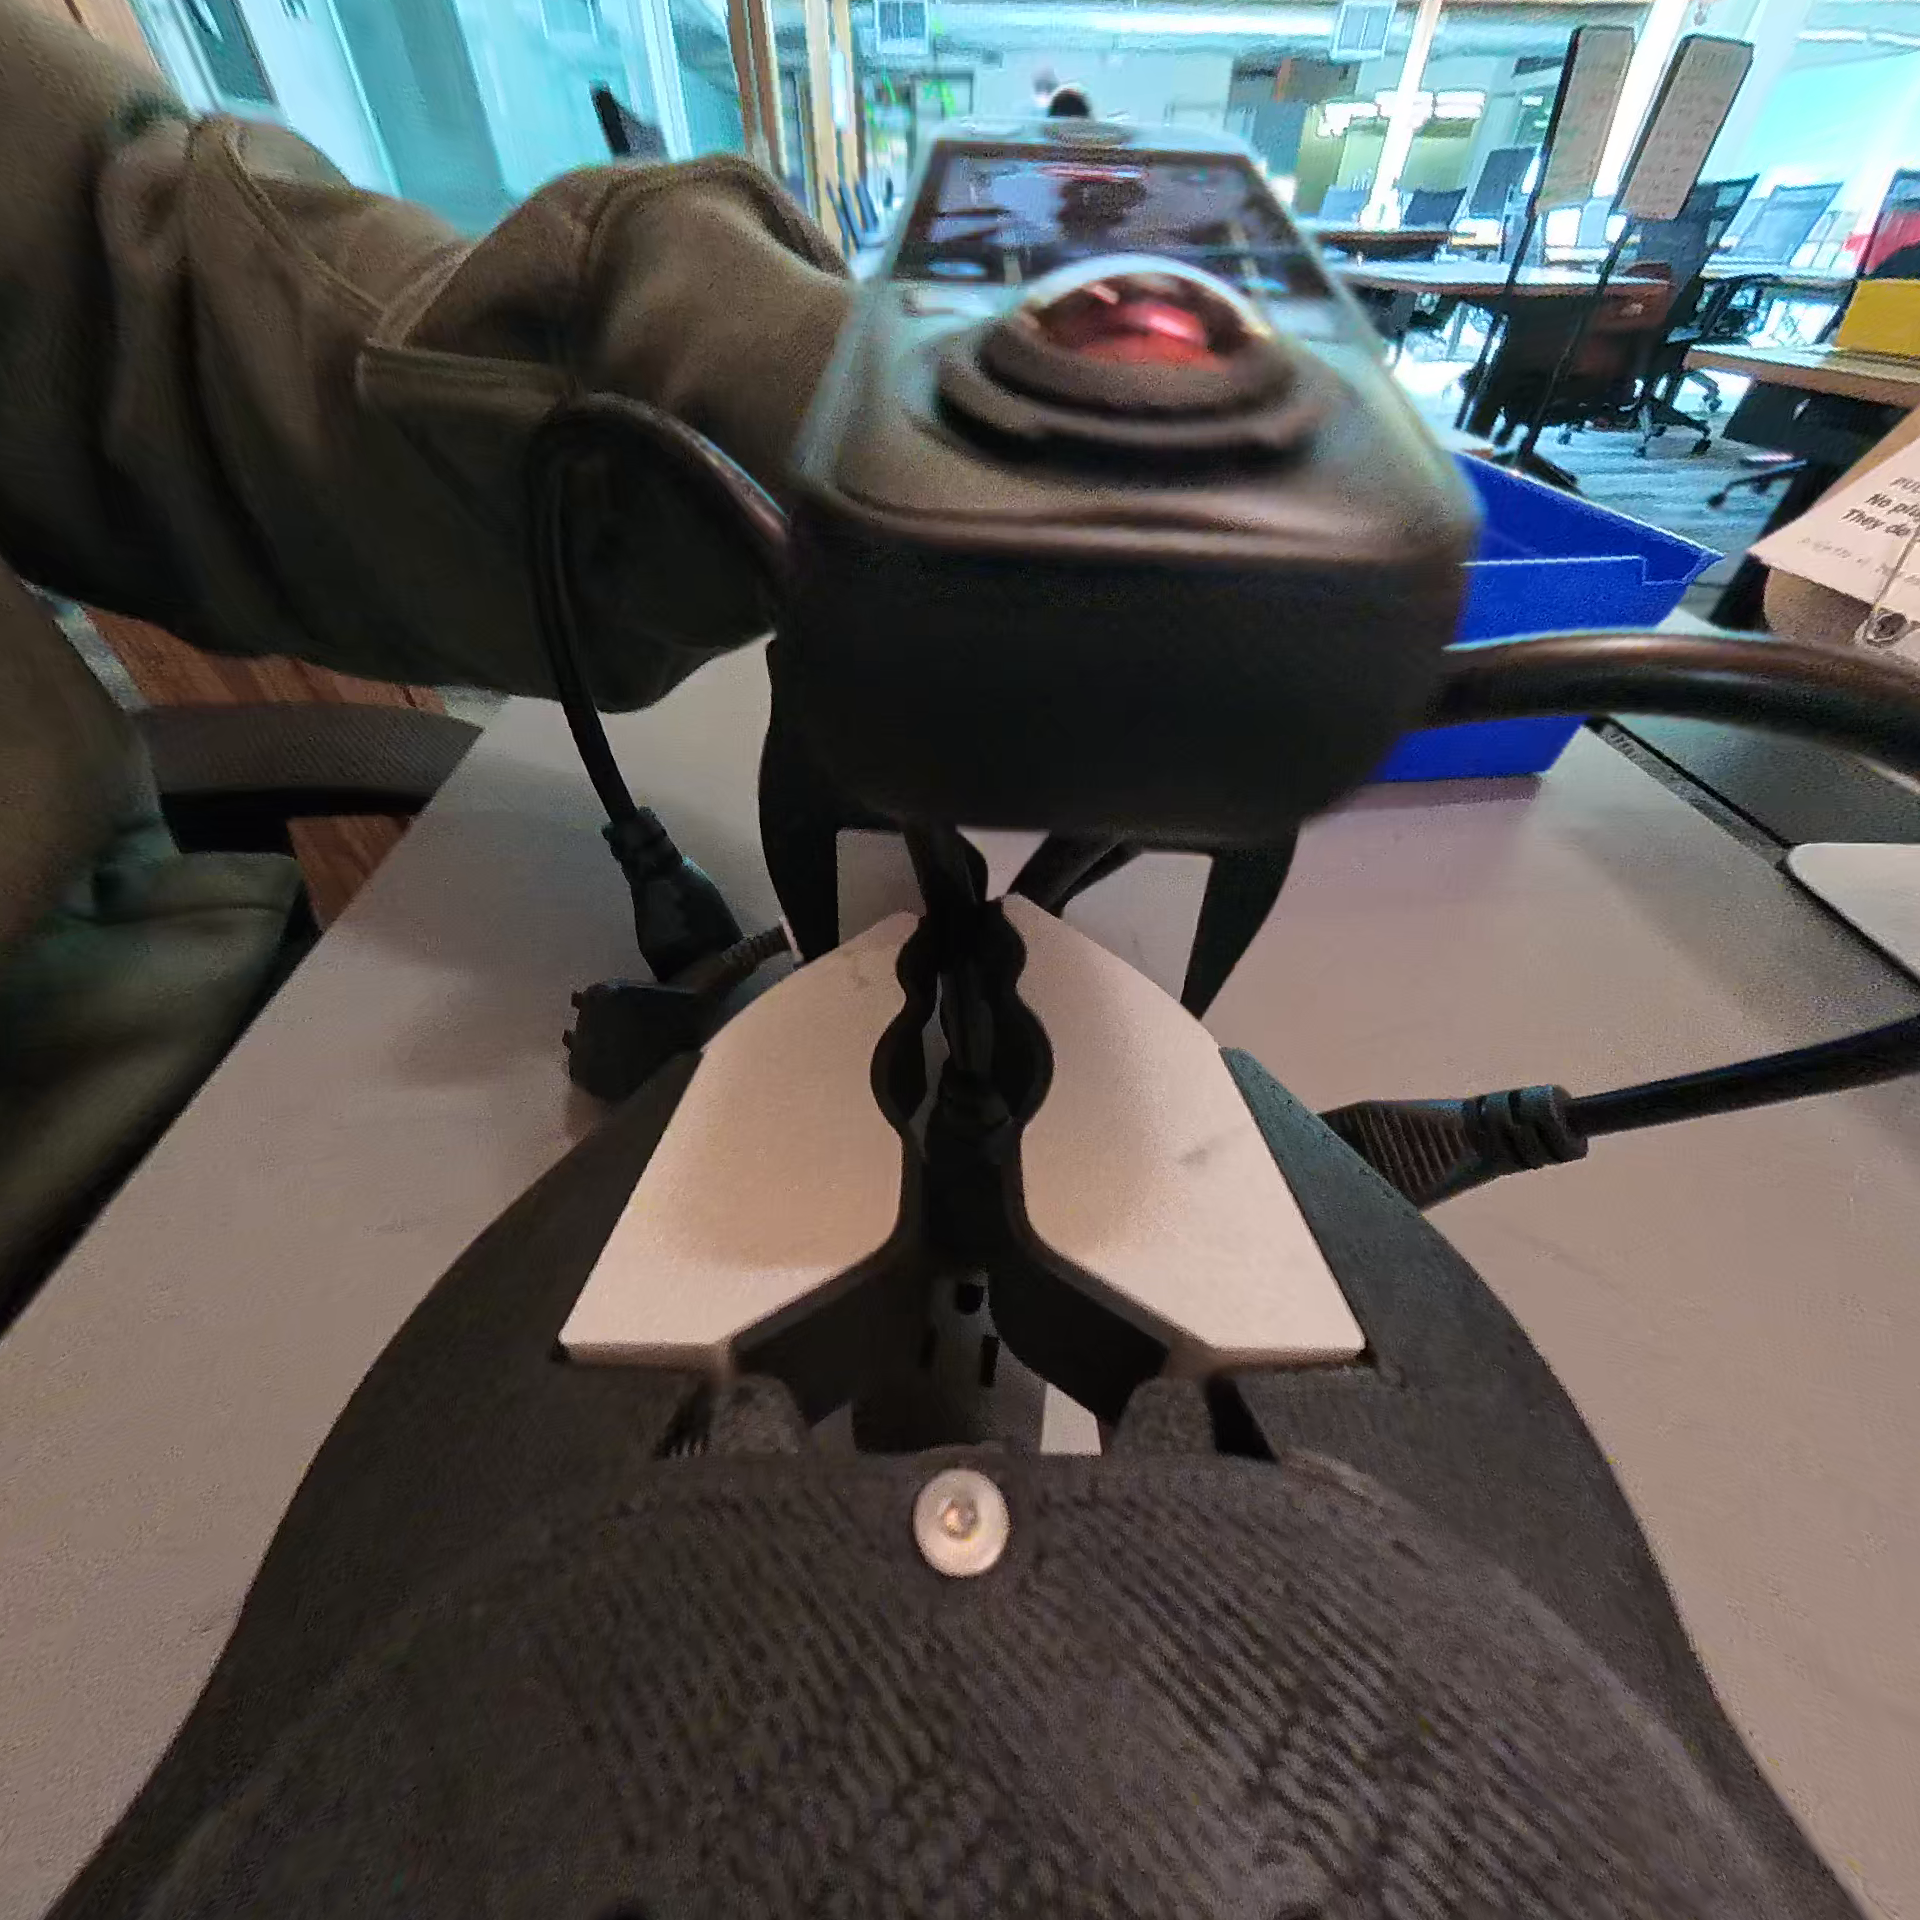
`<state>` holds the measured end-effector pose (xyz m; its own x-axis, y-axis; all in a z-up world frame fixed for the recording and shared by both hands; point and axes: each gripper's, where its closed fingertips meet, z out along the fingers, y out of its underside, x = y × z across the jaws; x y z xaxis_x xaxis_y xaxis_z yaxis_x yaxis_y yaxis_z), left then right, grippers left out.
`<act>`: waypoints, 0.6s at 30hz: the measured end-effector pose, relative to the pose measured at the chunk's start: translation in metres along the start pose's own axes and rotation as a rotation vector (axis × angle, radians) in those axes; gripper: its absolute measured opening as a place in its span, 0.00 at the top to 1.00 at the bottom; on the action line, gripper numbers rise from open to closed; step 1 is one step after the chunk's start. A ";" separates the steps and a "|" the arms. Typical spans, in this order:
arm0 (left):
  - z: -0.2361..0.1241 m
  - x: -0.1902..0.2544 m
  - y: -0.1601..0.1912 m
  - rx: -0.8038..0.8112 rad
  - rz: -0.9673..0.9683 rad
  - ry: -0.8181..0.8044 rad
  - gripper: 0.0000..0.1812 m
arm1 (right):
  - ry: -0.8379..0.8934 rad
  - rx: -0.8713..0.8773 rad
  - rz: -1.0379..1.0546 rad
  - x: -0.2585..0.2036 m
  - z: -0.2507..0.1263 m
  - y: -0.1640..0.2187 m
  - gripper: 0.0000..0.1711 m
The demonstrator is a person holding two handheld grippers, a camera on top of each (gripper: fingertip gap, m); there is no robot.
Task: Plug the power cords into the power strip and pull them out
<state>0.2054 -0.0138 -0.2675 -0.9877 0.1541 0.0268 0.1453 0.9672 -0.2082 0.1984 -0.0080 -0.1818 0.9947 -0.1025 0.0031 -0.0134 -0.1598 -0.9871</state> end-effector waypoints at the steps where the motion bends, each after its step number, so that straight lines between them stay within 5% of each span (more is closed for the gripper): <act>1: 0.000 -0.001 0.000 -0.001 0.003 -0.011 0.89 | -0.002 0.011 0.011 0.001 -0.001 0.000 0.95; 7: 0.001 -0.008 -0.008 0.123 -0.089 -0.044 0.88 | 0.058 0.061 0.088 0.016 -0.010 0.002 0.94; 11: -0.011 -0.013 0.010 0.025 -0.088 -0.058 0.81 | 0.065 0.078 0.082 0.017 -0.010 0.002 0.95; 18: -0.004 -0.009 0.012 -0.030 -0.065 -0.019 0.86 | 0.087 0.078 0.061 0.019 -0.011 0.003 0.95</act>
<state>0.2163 -0.0026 -0.2661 -0.9960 0.0869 0.0212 0.0819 0.9808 -0.1768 0.2165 -0.0214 -0.1828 0.9797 -0.1952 -0.0463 -0.0618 -0.0740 -0.9953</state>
